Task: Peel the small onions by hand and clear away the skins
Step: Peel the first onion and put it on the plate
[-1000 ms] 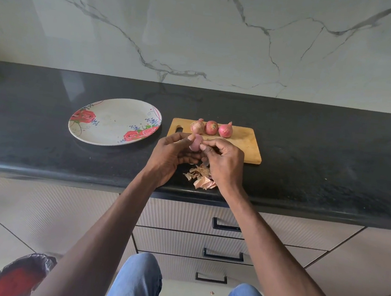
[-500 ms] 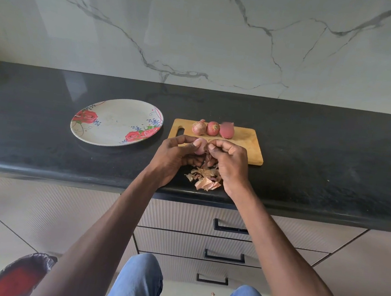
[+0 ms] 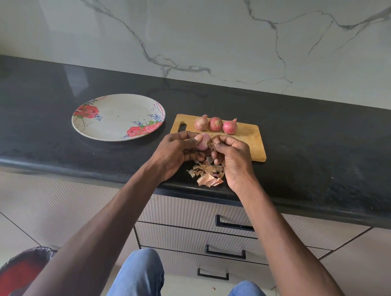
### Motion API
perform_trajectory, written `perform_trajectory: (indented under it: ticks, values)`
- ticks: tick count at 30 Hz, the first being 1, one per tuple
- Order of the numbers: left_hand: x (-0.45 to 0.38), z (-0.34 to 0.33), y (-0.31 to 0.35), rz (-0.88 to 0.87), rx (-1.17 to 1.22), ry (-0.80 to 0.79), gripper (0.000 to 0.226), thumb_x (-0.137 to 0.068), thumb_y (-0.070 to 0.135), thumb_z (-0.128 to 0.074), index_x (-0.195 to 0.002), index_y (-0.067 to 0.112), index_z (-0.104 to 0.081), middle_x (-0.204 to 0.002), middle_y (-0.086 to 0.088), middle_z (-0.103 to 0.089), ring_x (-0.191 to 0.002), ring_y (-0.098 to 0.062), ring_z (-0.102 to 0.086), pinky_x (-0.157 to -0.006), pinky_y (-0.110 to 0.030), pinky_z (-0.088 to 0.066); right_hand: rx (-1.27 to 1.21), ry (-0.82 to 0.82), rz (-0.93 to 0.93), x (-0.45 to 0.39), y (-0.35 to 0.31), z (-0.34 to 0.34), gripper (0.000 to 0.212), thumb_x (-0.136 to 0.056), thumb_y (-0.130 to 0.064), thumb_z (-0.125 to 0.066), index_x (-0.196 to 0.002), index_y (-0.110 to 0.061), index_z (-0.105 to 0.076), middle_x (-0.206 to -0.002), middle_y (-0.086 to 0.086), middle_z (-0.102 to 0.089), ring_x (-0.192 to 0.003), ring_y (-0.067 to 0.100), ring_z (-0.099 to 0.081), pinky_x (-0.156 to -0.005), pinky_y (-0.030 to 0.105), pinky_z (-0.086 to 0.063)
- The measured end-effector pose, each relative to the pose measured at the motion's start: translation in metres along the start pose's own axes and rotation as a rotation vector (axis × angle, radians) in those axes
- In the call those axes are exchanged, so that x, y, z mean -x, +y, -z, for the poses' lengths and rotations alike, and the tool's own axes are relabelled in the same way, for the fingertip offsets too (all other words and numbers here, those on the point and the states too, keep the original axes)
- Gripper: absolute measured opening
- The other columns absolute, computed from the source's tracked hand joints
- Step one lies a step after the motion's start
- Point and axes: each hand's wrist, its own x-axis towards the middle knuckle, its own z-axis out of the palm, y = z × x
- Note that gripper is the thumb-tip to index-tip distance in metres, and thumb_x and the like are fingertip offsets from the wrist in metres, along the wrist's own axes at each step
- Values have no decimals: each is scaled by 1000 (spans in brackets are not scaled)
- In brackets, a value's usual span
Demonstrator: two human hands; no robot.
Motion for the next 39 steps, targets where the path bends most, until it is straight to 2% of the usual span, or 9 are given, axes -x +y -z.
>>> perform_trajectory:
  ticks: [5,8,12,19,23,26,31,35,39]
  values:
    - [0,4,0,-12,123,36,19,-100,6,-55,-108,-7,-66,-90,-22,-72,-75,-26,-72,-66,-29,-60,-93,-6,-14,0,1,4,22,-94,9,-53,-81,-4,-64,-69,5,-59,-54,13,-50,-45,20,-38]
    - [0,3,-1,-50,159,84,17,-100,7,-56,-103,-6,-67,-92,-23,-71,-74,-26,-72,-63,-28,-60,152,41,132,1,6,1,15,-95,4,-57,-84,-3,-63,-64,0,-65,-55,13,-57,-49,23,-48]
    - [2,2,-3,-105,106,75,12,-95,4,-62,-103,1,-71,-88,-15,-72,-73,-22,-67,-64,-26,-58,483,161,357,0,15,-2,9,-88,-6,-67,-90,-10,-75,-94,-1,-72,-86,11,-69,-75,26,-57]
    - [4,3,-4,-123,85,95,17,-93,3,-64,-109,1,-69,-87,-10,-73,-74,-20,-69,-63,-25,-57,611,196,512,2,17,-2,12,-87,-11,-76,-98,-12,-72,-98,-8,-67,-91,8,-65,-80,21,-55]
    - [5,3,-4,-130,96,84,19,-89,-1,-67,-107,2,-71,-91,-12,-73,-75,-21,-67,-65,-27,-57,613,115,428,5,15,-8,42,-97,-45,-61,-72,-11,-63,-68,-2,-66,-63,10,-61,-59,23,-47]
    - [7,1,-3,-134,108,30,26,-79,3,-71,-104,7,-73,-91,-10,-74,-78,-21,-69,-66,-28,-57,649,19,361,3,14,-10,50,-100,-46,-53,-62,-14,-49,-52,-6,-49,-47,5,-45,-49,17,-35]
    - [5,3,-4,-146,81,-20,36,-79,6,-71,-115,4,-70,-98,-12,-74,-80,-22,-71,-68,-32,-57,676,-36,354,2,14,-10,47,-105,-41,-46,-92,-1,-67,-61,-2,-56,-55,2,-53,-50,17,-38]
    - [4,3,-3,-145,54,-7,30,-78,8,-73,-108,4,-71,-94,-11,-74,-78,-20,-70,-69,-30,-58,629,12,340,-2,14,-9,37,-107,-33,-44,-107,-7,-70,-92,10,-72,-86,20,-68,-74,43,-58]
    - [4,1,-5,-157,-10,15,28,-76,13,-77,-102,4,-70,-91,-15,-74,-77,-24,-70,-67,-32,-59,674,38,339,-2,12,-8,34,-108,-25,-42,-105,-6,-70,-92,7,-70,-84,20,-67,-73,41,-58]
